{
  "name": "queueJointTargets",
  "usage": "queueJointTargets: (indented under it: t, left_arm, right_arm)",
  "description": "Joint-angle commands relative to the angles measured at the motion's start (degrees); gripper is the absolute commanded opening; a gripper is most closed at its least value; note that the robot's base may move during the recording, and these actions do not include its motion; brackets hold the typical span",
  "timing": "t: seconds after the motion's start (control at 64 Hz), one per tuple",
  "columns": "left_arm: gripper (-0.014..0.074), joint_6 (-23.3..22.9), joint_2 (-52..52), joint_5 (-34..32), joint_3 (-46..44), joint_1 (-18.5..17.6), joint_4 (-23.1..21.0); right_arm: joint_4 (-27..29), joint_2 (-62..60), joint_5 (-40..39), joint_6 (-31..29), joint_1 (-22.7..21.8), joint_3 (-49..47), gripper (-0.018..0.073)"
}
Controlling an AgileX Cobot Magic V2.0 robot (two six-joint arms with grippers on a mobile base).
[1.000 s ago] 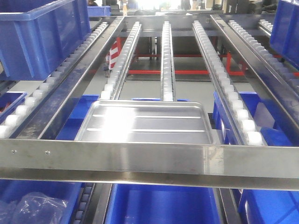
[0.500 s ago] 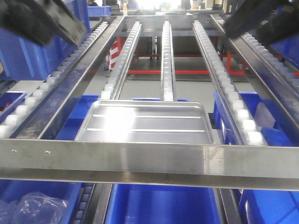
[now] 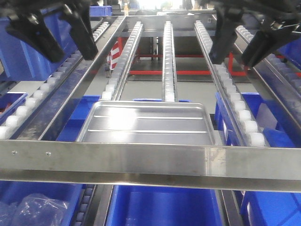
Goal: Grab silver tray and stack on right shelf
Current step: 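Lower both grippers onto opposite short edges of the silver tray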
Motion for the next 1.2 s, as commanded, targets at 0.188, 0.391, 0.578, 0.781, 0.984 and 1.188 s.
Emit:
queueJointTargets:
  t: [0.188,0.391,0.578,0.781,0.984,1.188]
  left_arm:
    - [0.0296,-7.12,7.29,-2.46,-3.30,0.02,3.02]
    - [0.0297,-7.21,11.73,-6.13,-3.33,0.02,3.94]
    - [0.0296,-10.63,14.34,-6.80,-3.33,0.12,8.33]
    - [0.0296,-13.18,15.05,-8.53,-3.43,0.12,10.70]
    - [0.0296,-13.18,17.45,-9.08,-3.43,0.12,9.70]
    - [0.0296,-13.18,18.08,-9.29,-3.43,0.12,9.70]
  right_arm:
    - [-3.60,8.25,-2.04,4.15,-0.51,-5.06,0.0433]
    - [-3.60,14.19,-3.92,4.19,-0.51,-5.06,0.0433]
    - [-3.60,17.39,-5.44,4.19,-0.51,-5.06,0.0433]
    - [-3.60,18.61,-6.88,4.19,-0.51,-5.06,0.0433]
    - [-3.60,18.61,-8.01,4.19,-0.51,-5.06,0.0433]
    - [-3.60,18.67,-9.43,4.19,-0.51,-5.06,0.0433]
